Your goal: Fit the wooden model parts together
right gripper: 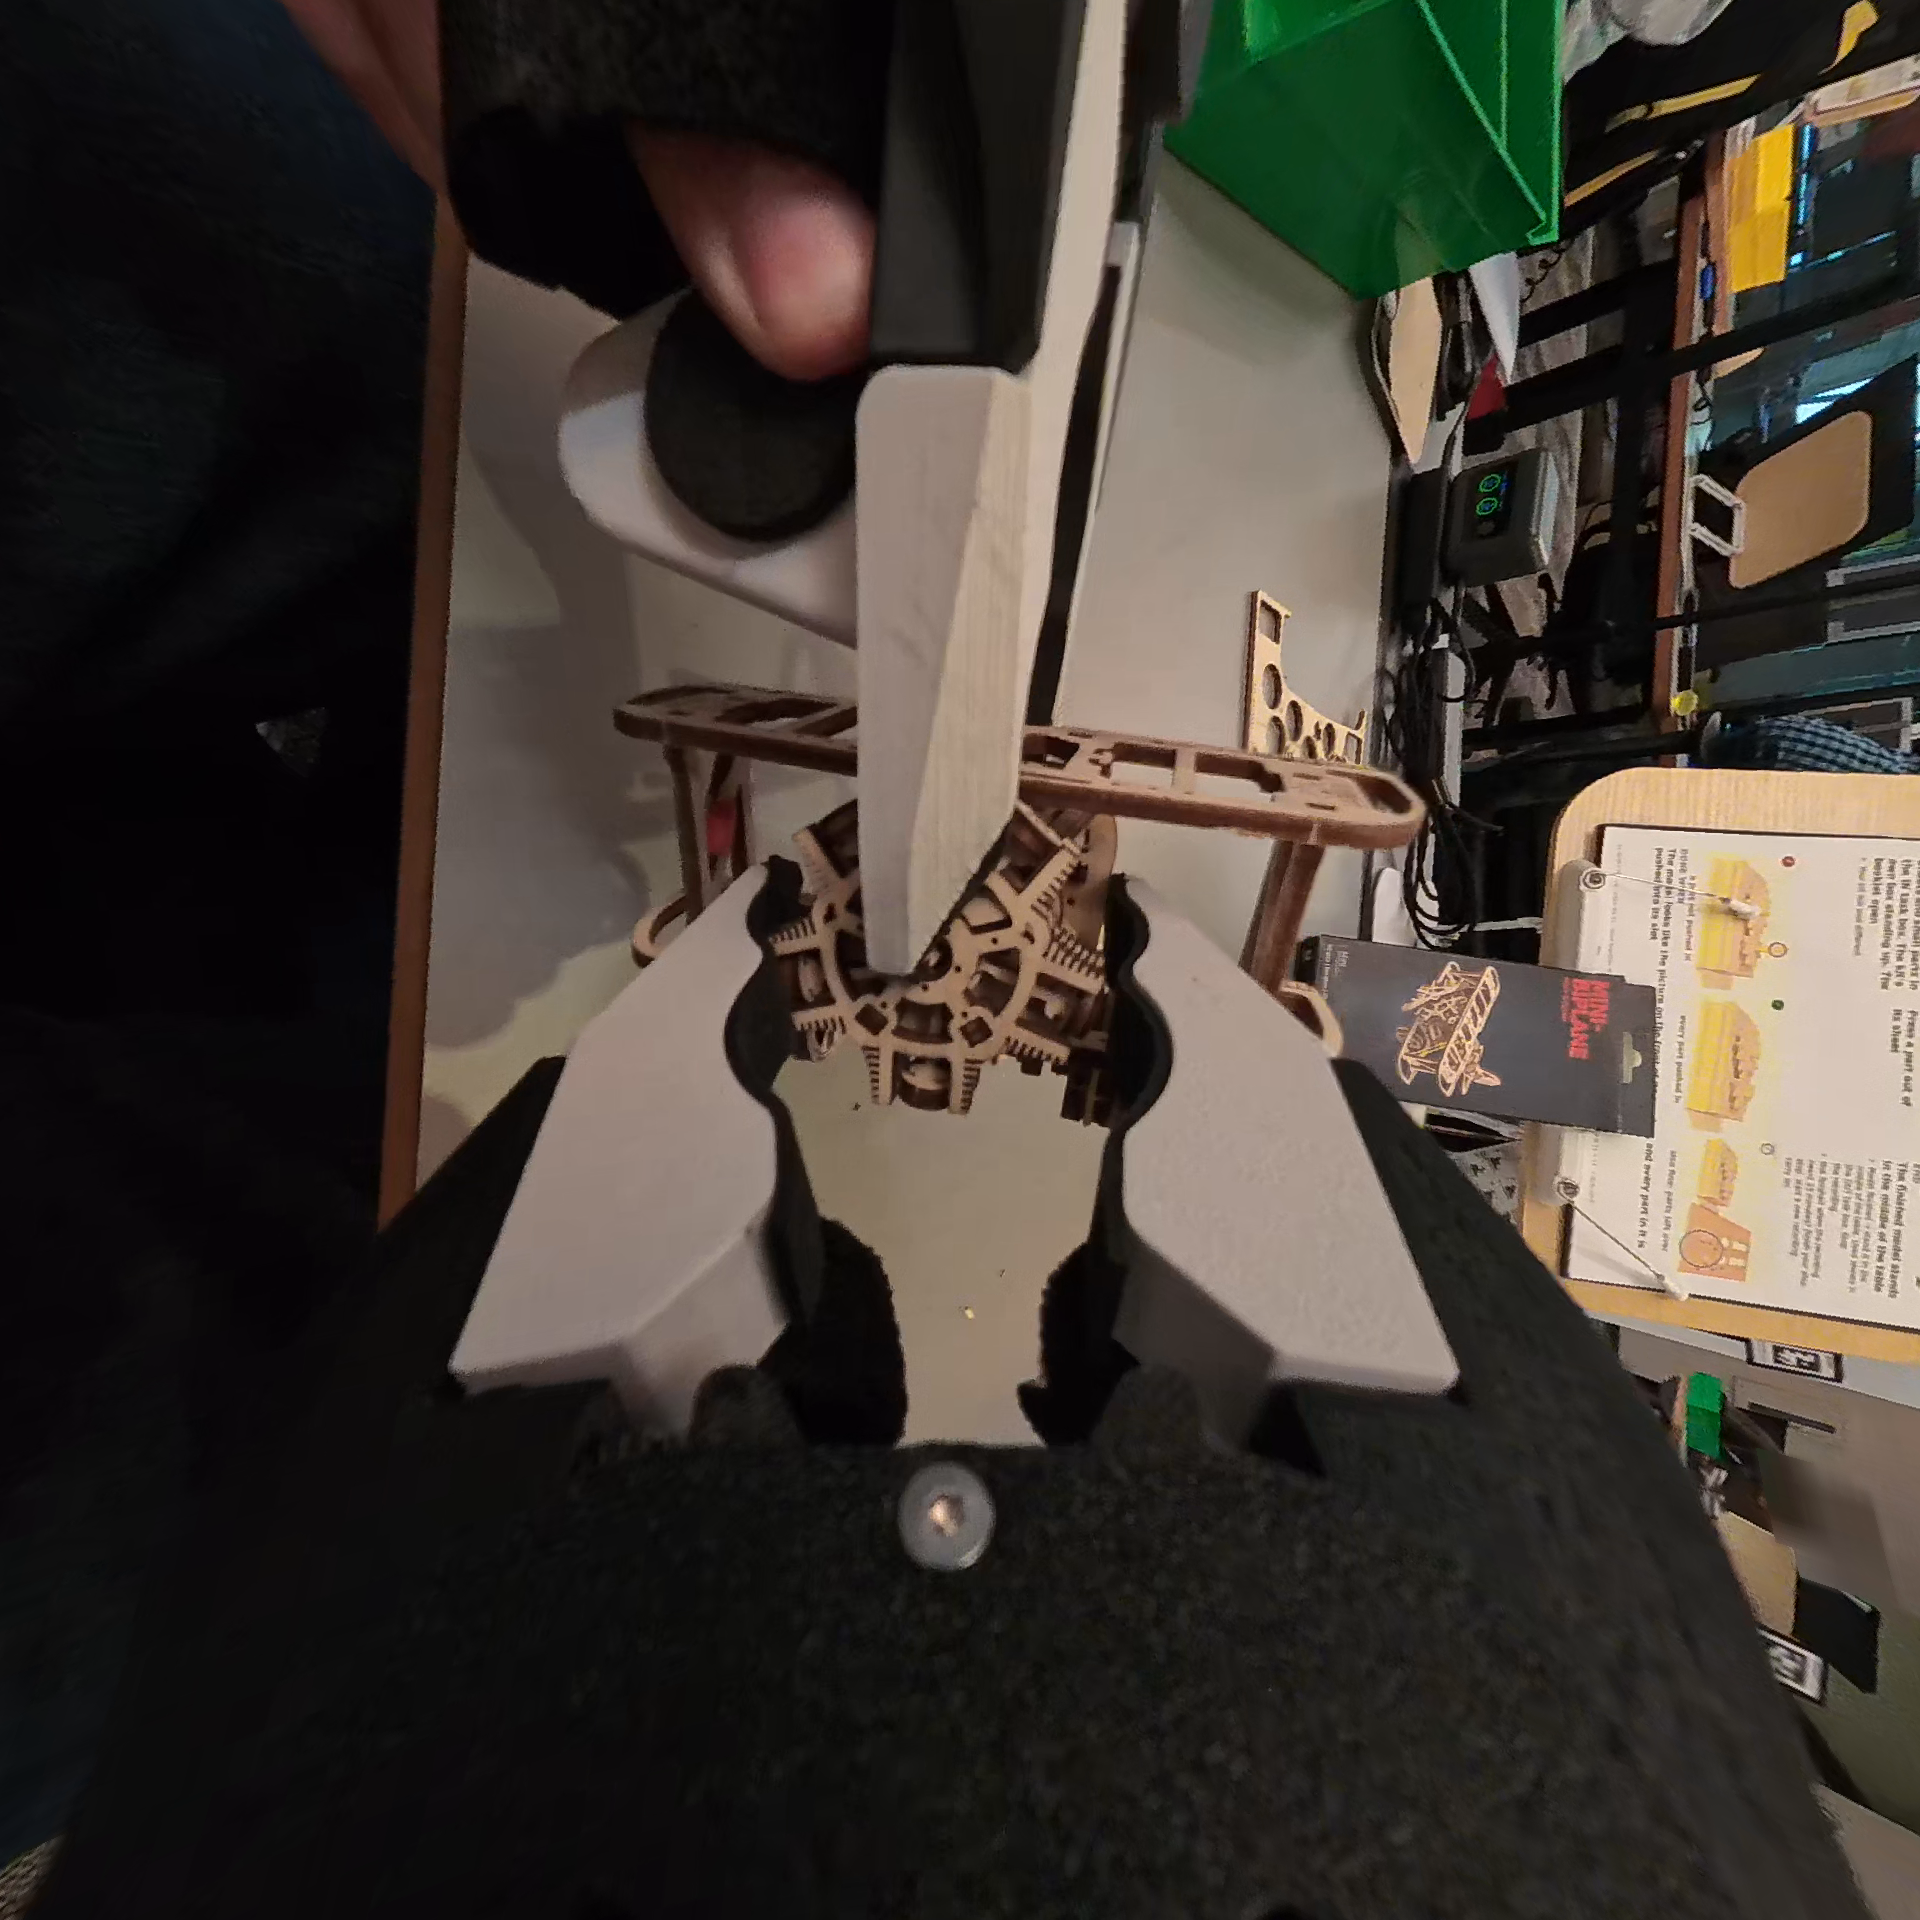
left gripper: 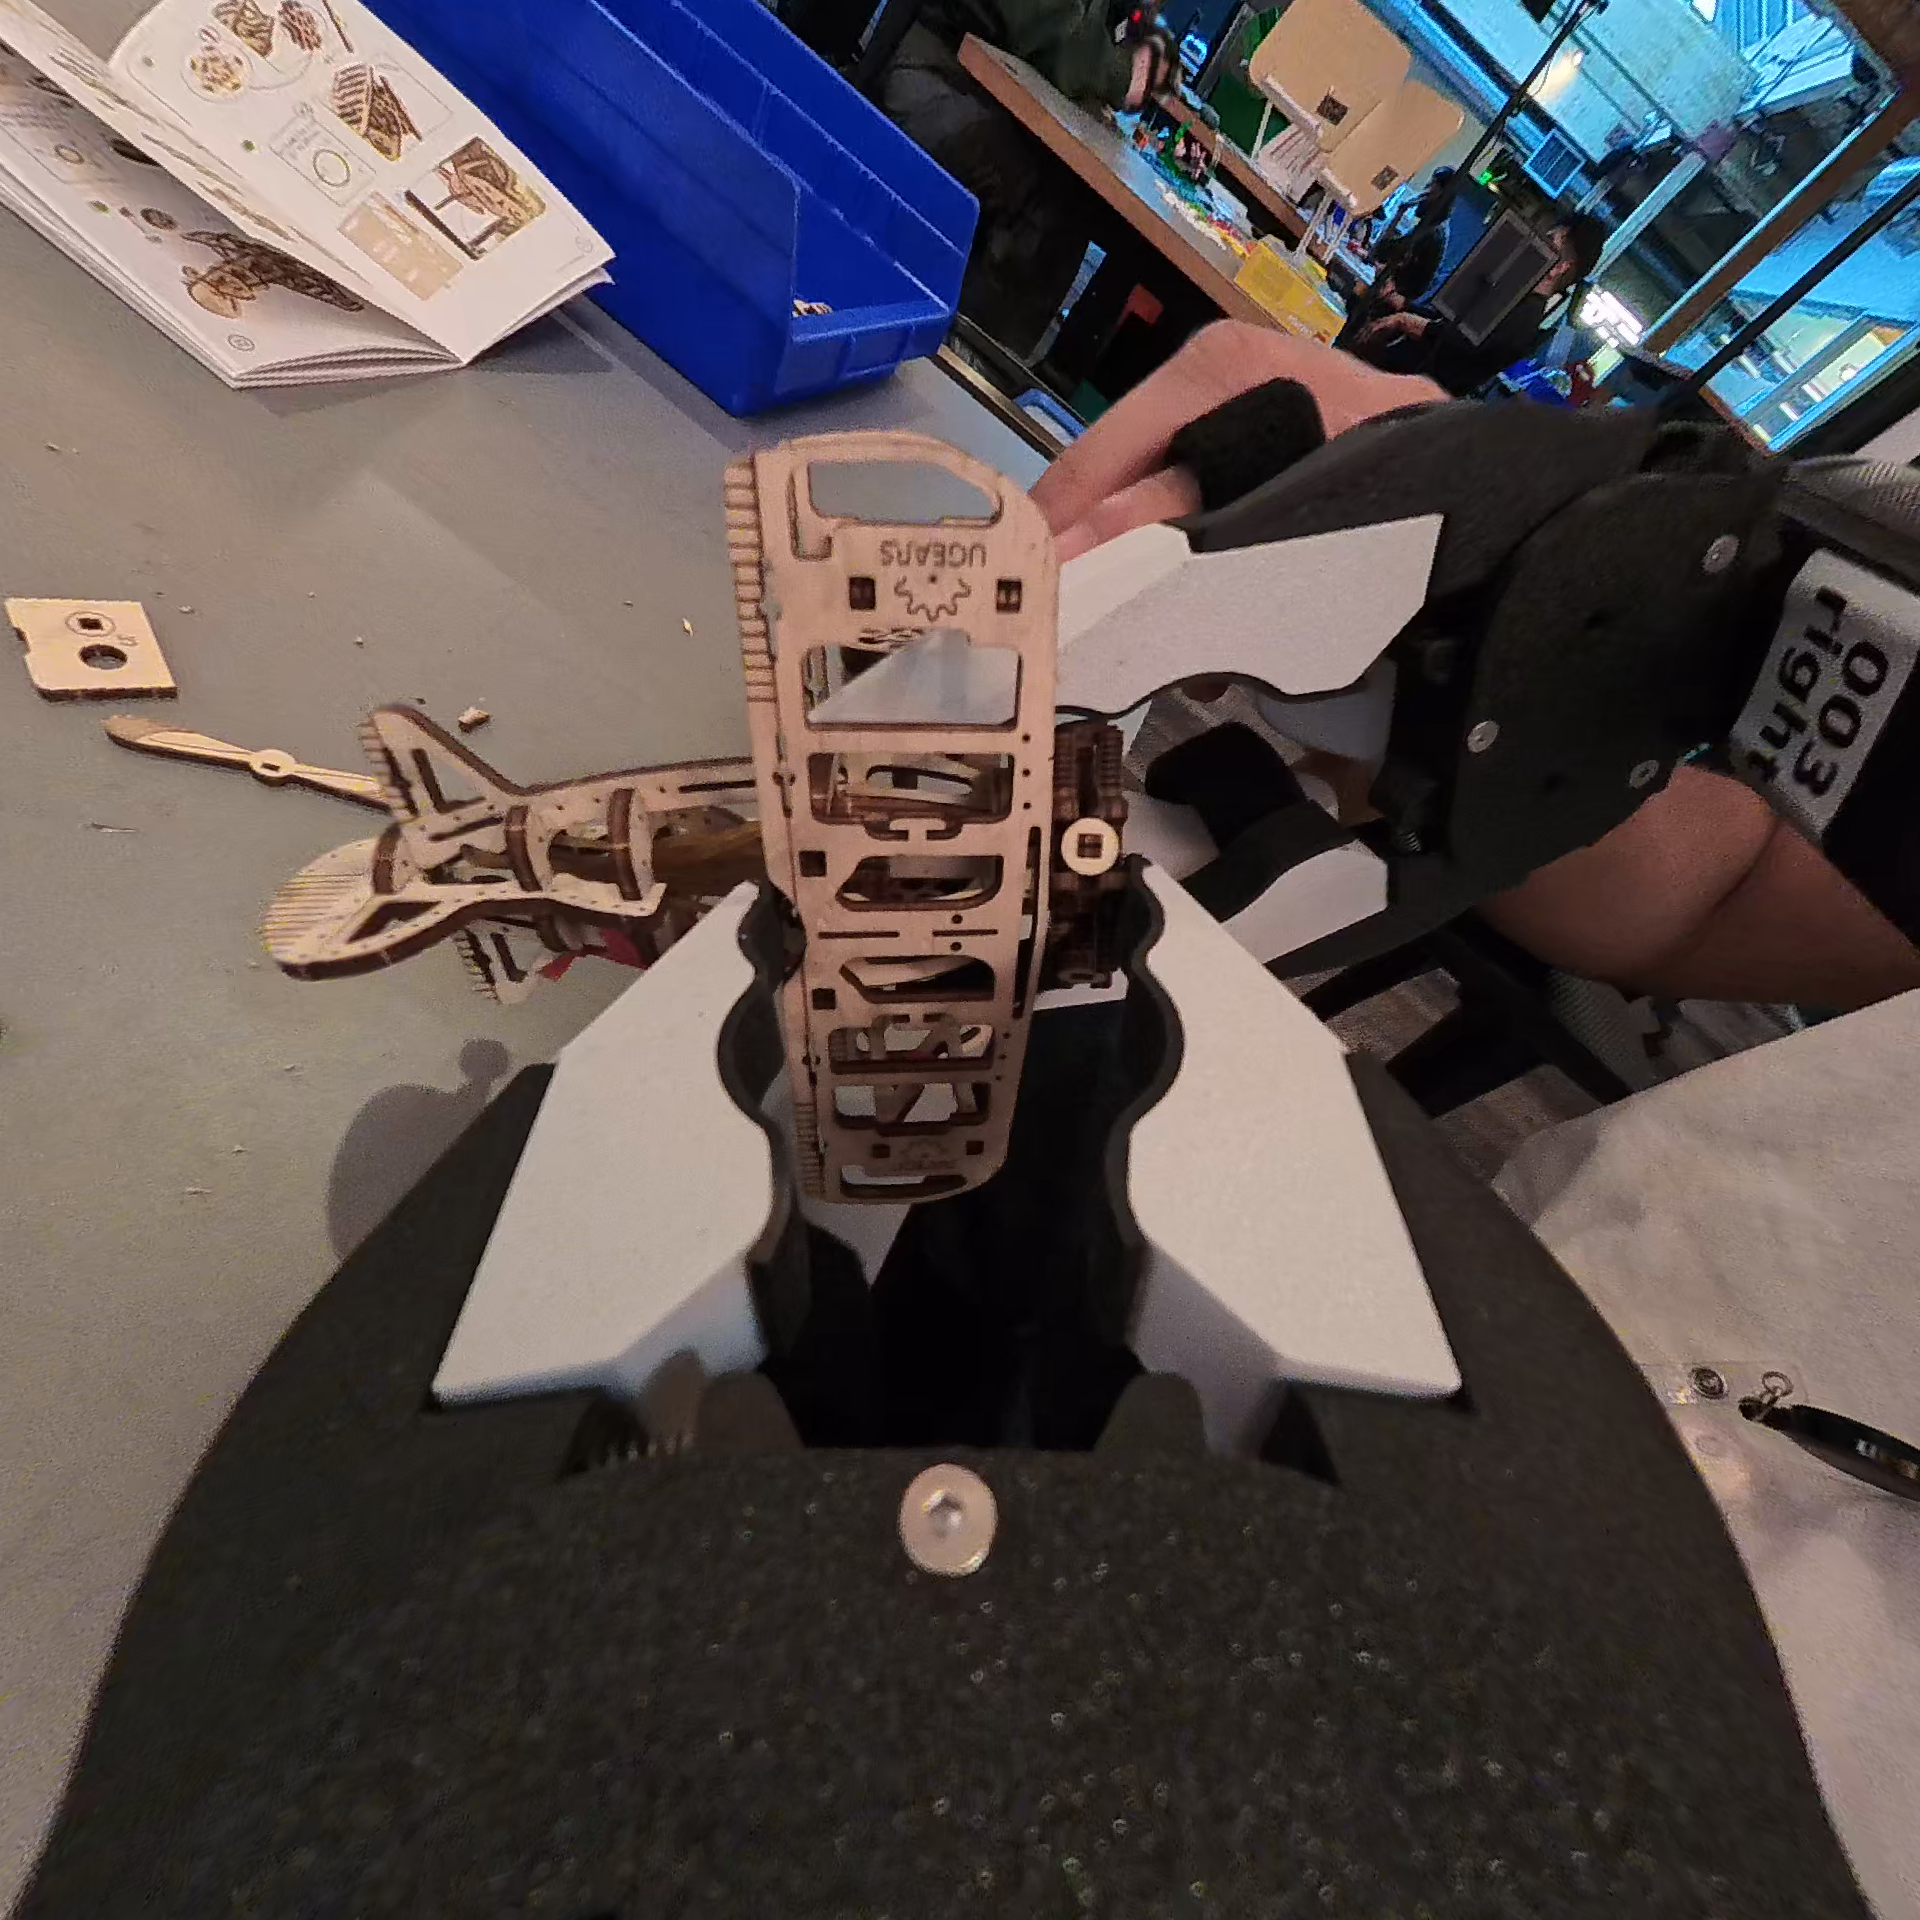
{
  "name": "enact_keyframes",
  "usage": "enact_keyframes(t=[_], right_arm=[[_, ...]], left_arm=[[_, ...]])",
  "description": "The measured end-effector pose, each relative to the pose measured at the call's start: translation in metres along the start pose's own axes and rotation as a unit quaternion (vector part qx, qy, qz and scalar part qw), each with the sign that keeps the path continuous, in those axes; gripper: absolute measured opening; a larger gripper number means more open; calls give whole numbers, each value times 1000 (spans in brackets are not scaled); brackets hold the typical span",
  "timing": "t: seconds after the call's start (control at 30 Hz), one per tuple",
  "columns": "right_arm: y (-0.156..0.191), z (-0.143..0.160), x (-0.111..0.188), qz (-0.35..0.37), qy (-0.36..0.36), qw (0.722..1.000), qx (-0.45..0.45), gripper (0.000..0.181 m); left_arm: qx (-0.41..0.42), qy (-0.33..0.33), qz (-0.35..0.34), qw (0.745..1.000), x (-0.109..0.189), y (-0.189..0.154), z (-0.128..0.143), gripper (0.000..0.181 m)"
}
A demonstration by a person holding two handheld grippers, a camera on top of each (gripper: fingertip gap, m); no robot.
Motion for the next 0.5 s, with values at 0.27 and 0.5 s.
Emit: enact_keyframes(t=[0.27,0.5], right_arm=[[-3,0,2,2,-24,999,-29,57],[-48,-3,36,-58,-149,949,-271,78]], left_arm=[[27,-15,22,999,3,4,0,61],[66,-129,62,988,35,12,-21,61]])
Point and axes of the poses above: each gripper's, where its closed fingertips meet, x back along the fingers, z out of its underside, y = z × x across the jaws, the point moved 7 cm from there along x, back along the fingers, and after that the axes turned 10 degrees about z, right-handed, at the moved point
